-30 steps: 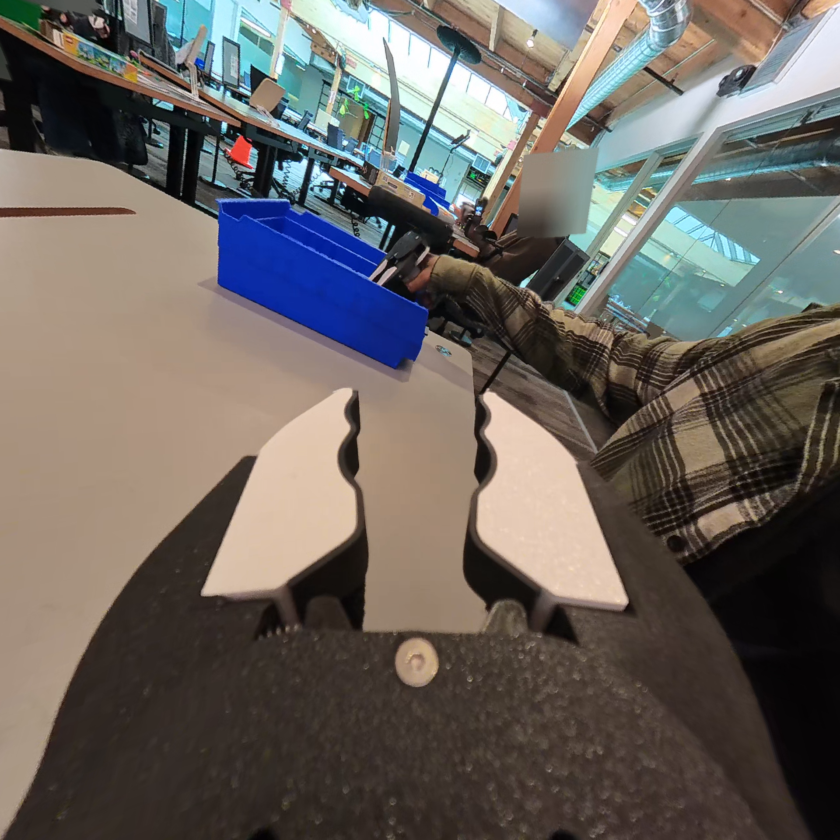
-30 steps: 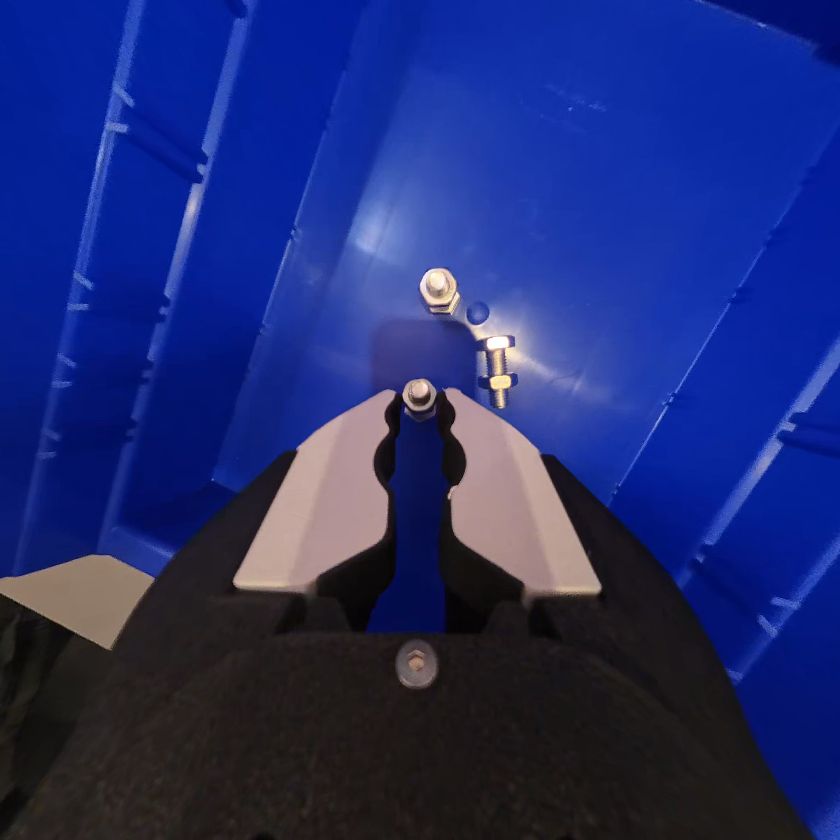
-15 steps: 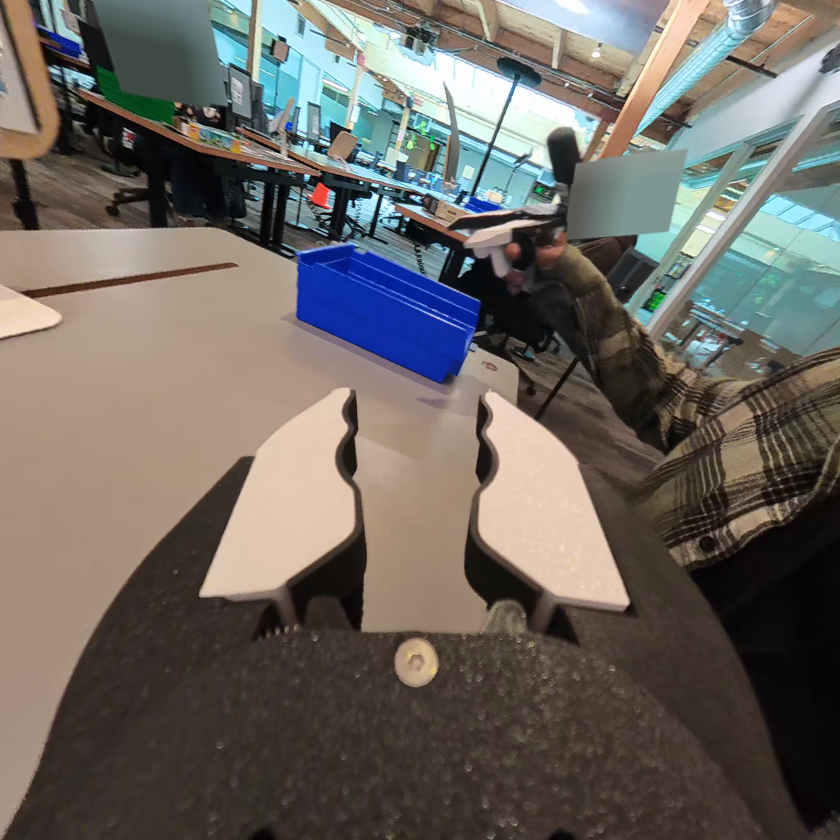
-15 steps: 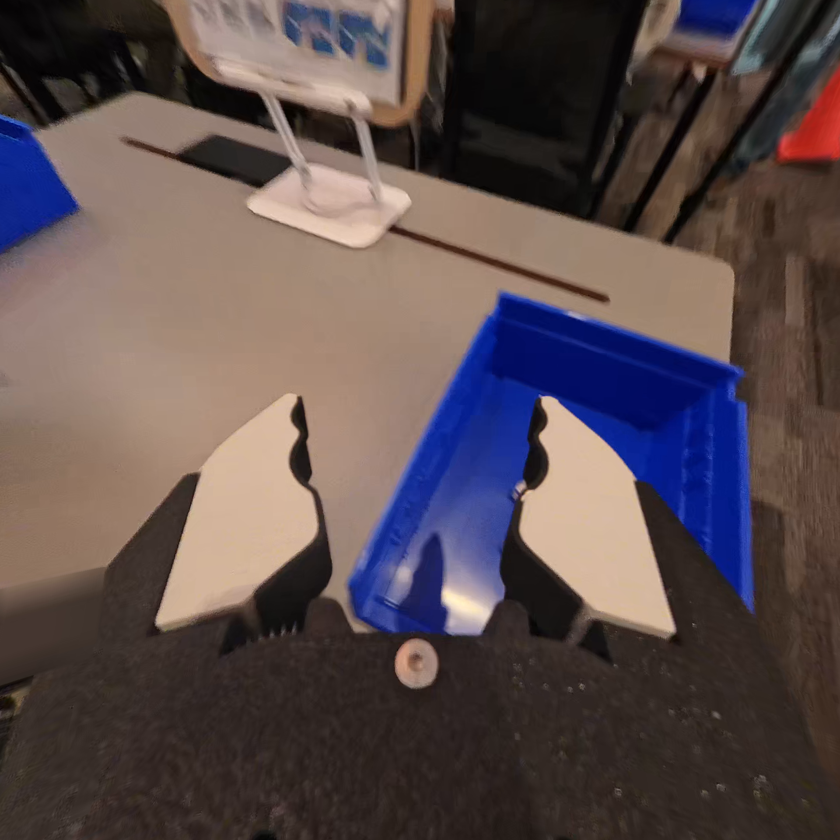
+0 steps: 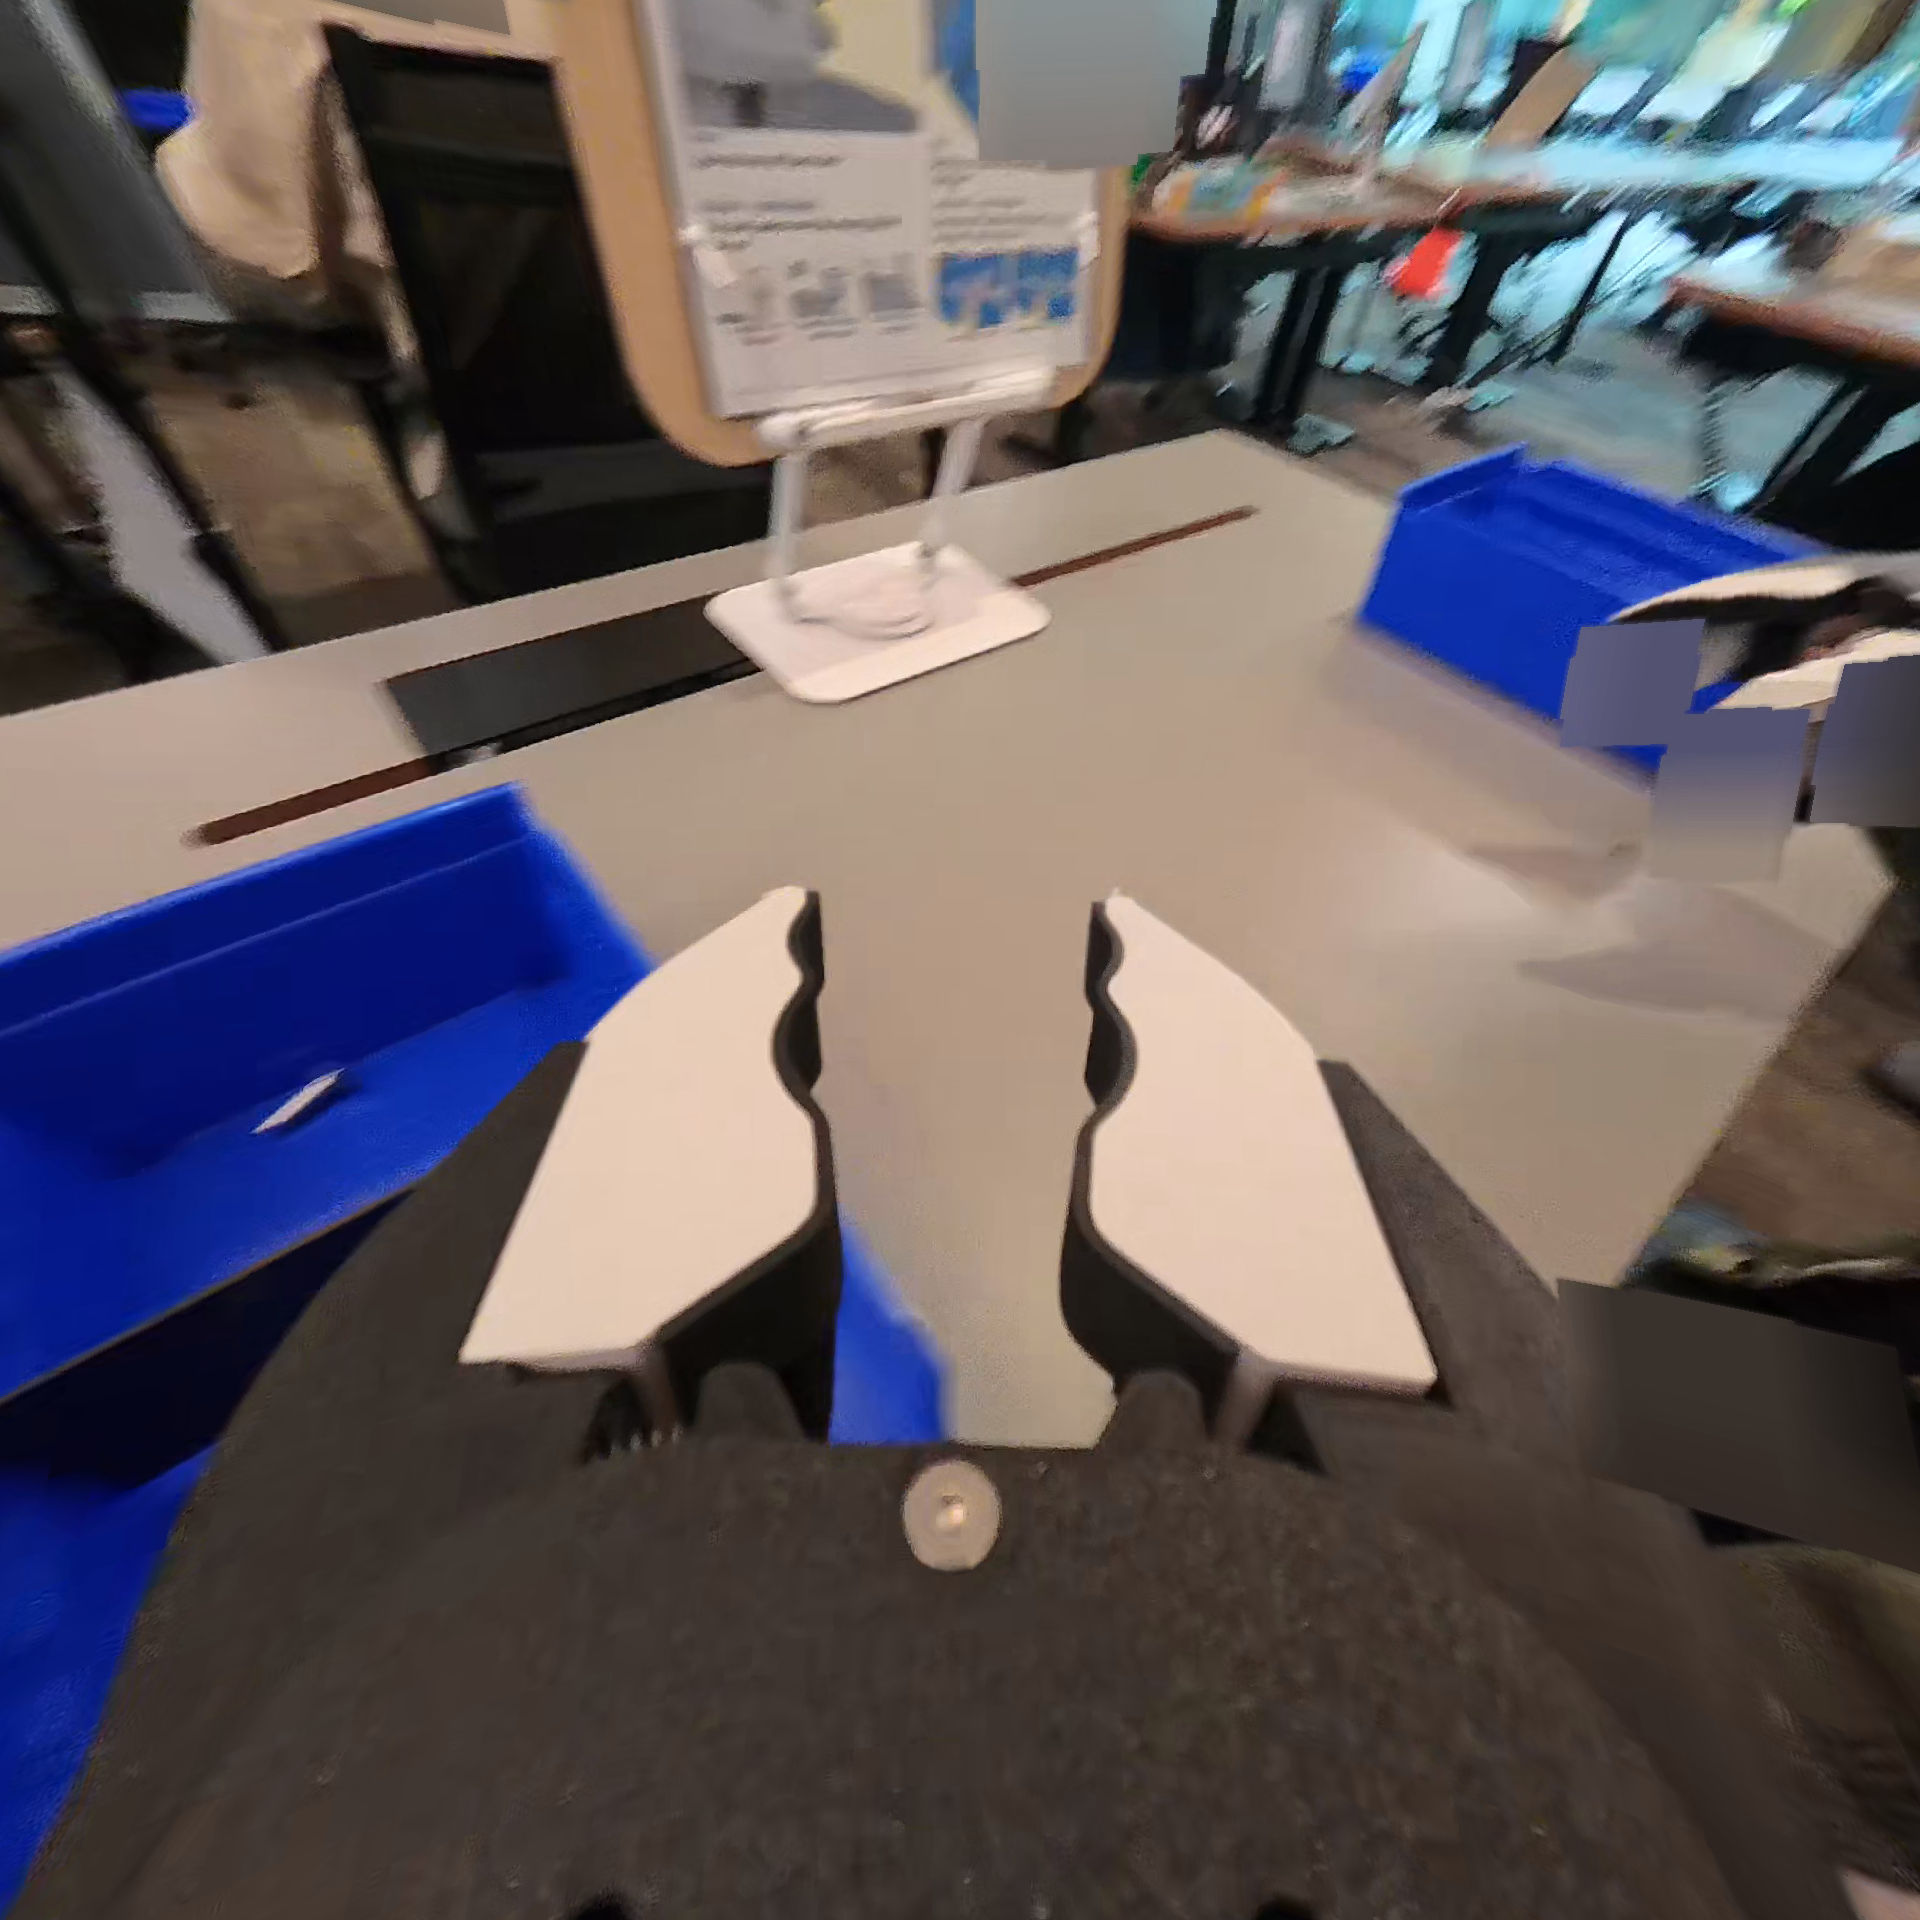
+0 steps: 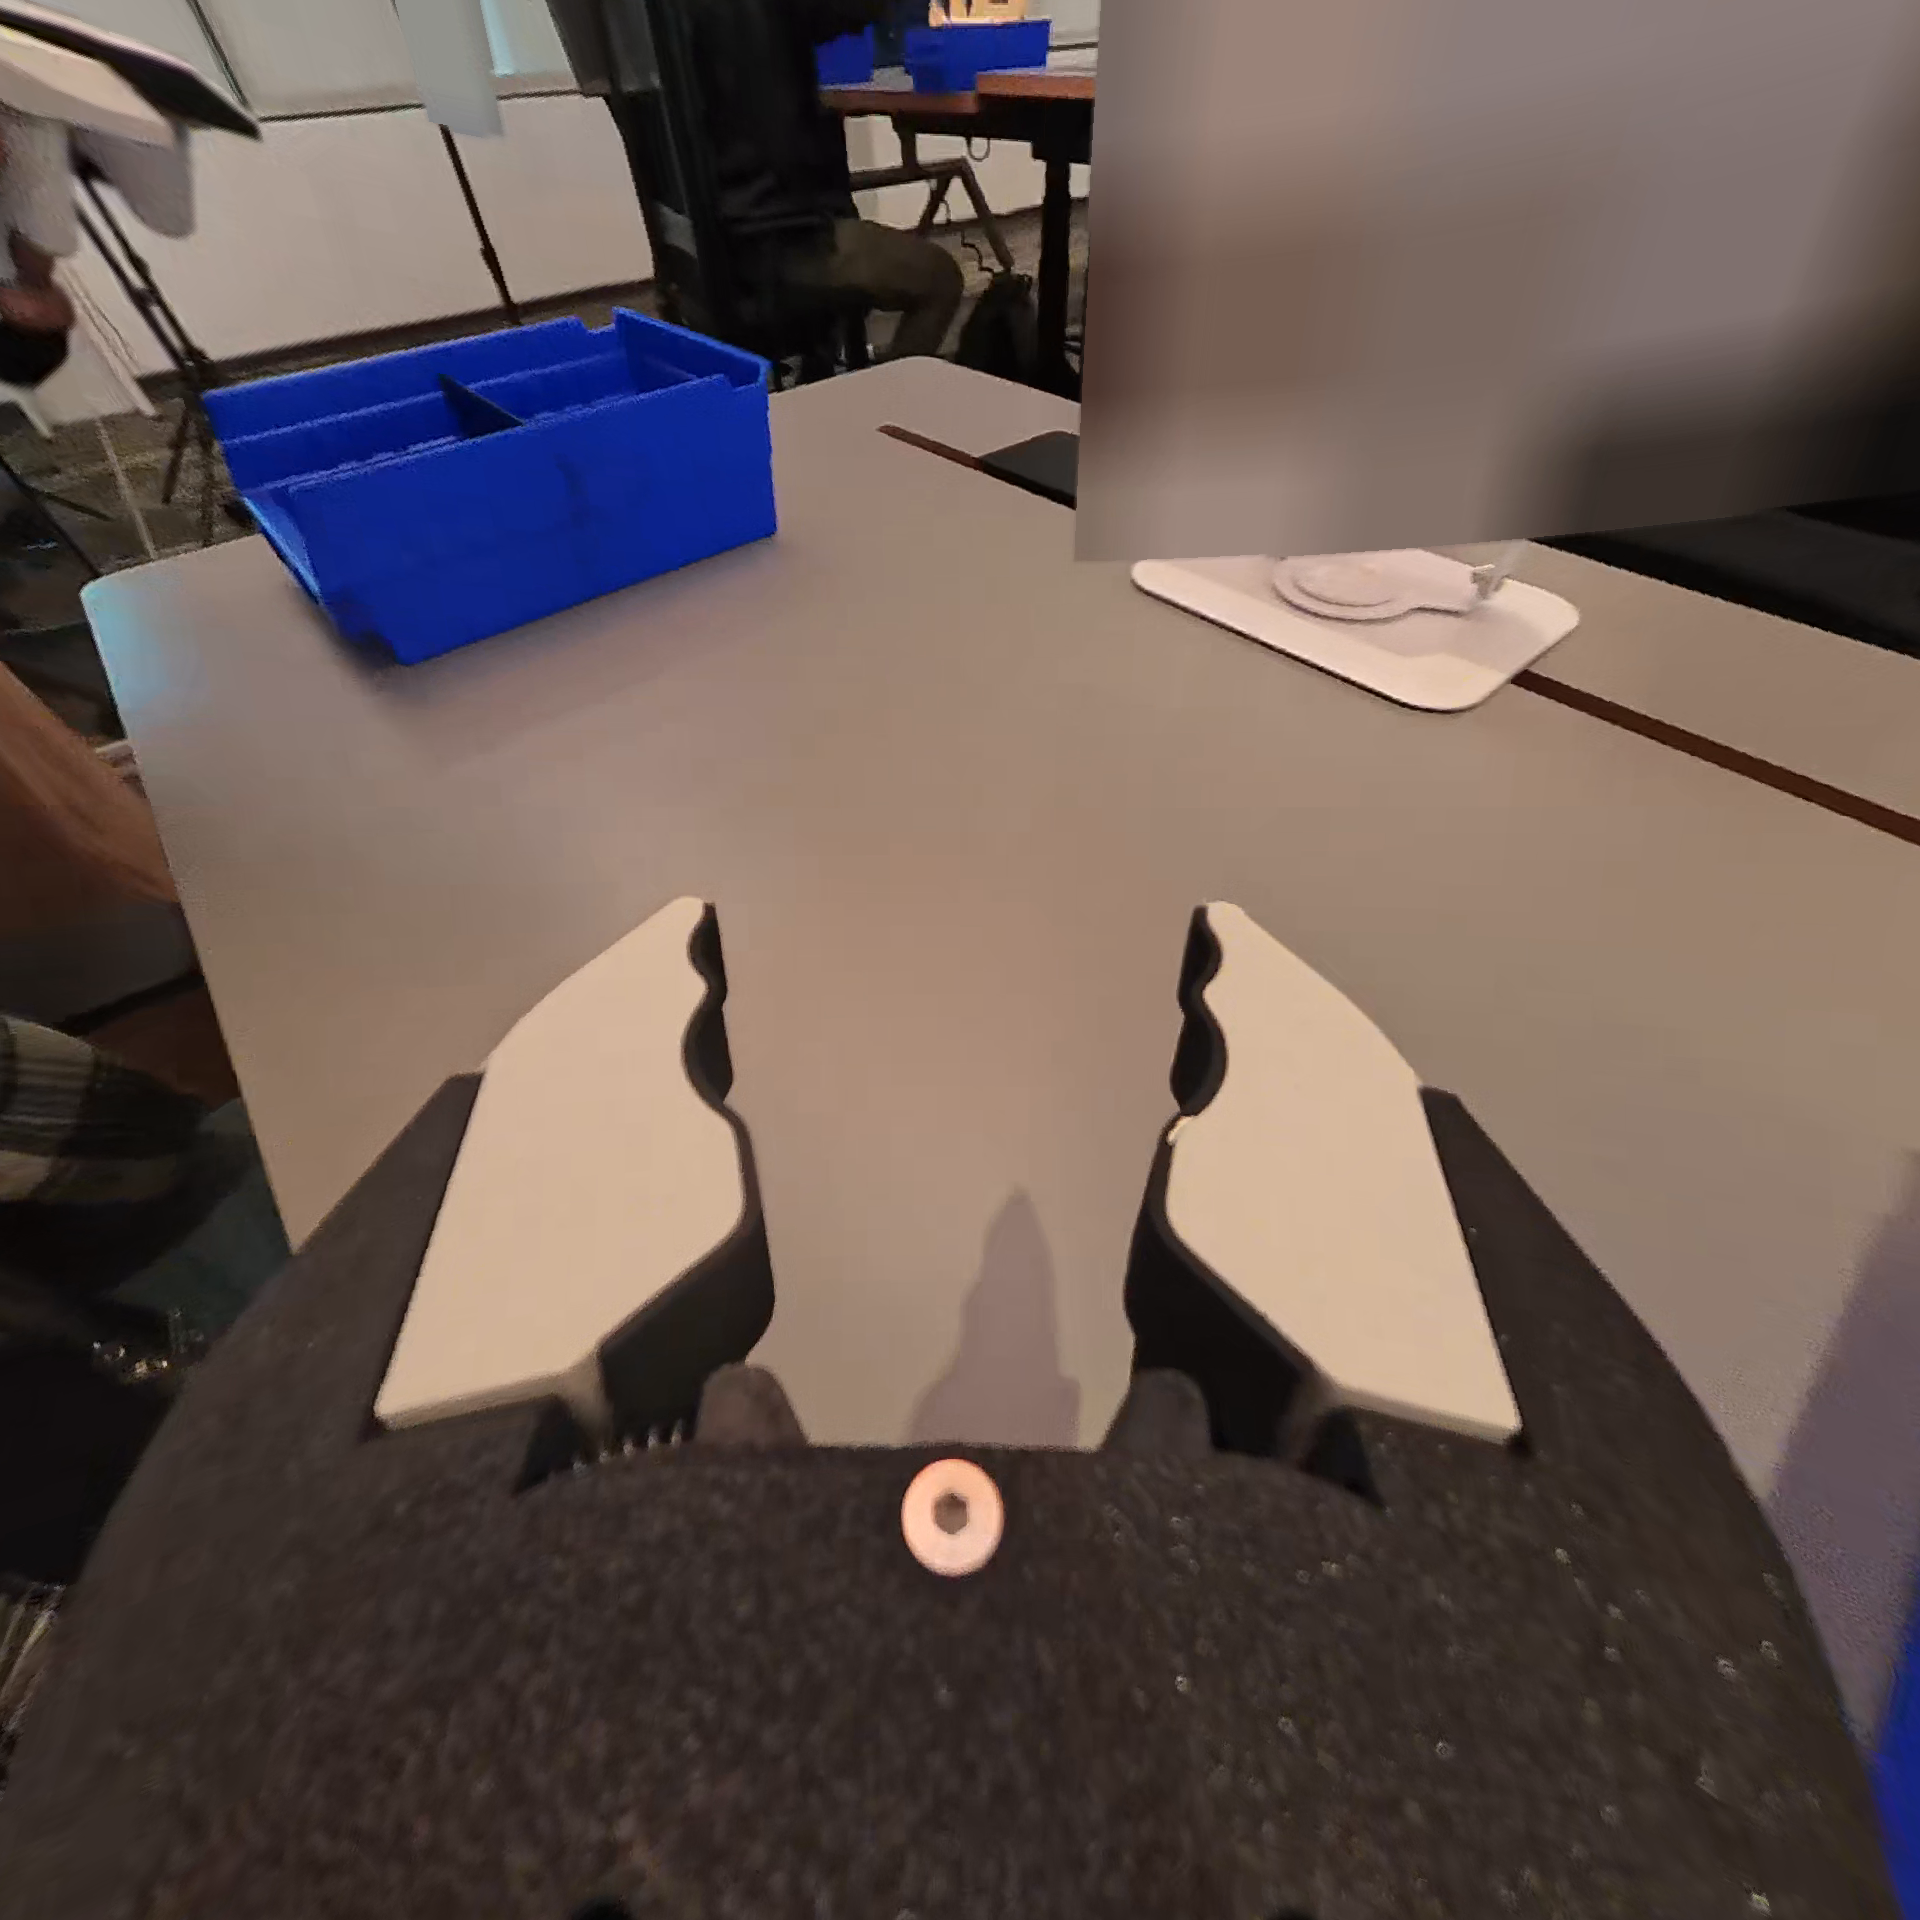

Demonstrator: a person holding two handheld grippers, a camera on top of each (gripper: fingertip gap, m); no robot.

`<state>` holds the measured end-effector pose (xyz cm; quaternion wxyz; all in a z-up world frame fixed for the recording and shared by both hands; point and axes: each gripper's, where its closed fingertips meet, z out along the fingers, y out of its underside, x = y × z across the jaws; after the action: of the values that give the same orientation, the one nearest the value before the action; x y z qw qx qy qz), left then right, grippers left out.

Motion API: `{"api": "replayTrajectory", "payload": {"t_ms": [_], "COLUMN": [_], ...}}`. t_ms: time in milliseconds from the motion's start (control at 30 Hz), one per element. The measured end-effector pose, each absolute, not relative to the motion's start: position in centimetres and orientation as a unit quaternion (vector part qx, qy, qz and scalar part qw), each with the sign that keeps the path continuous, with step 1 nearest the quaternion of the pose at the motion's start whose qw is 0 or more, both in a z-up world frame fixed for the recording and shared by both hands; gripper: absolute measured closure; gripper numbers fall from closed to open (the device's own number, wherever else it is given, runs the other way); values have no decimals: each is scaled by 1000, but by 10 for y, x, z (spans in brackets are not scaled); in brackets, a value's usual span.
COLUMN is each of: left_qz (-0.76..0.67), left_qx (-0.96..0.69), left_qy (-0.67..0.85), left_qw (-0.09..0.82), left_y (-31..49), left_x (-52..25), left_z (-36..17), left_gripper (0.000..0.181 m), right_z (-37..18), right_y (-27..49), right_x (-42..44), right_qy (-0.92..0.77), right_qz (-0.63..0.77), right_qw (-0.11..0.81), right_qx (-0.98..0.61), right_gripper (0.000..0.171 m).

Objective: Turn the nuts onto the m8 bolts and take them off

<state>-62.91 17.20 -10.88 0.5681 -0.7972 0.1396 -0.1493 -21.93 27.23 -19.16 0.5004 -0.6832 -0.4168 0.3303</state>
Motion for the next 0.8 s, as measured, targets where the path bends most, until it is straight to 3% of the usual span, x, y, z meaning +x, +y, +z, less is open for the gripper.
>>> {"api": "replayTrajectory", "payload": {"t_ms": [300, 600, 800], "left_qz": [-20, 8, 60], "left_qx": [-869, -905, -887], "left_qy": [227, 354, 418], "left_qw": [438, 235, 186], "left_y": [212, 269, 296], "left_x": [-753, -790, -808], "left_z": [-137, -220, -252], "left_gripper": [145, 159, 166], "right_z": [-214, -218, -224], "right_y": [278, 298, 306], "right_x": [-278, -319, -327], "right_qy": [-431, -447, -451], "right_qz": [381, 381, 380], "right_qw": [474, 462, 456], "right_qx": [-666, -665, -666], "right_gripper": [96, 96, 98]}}
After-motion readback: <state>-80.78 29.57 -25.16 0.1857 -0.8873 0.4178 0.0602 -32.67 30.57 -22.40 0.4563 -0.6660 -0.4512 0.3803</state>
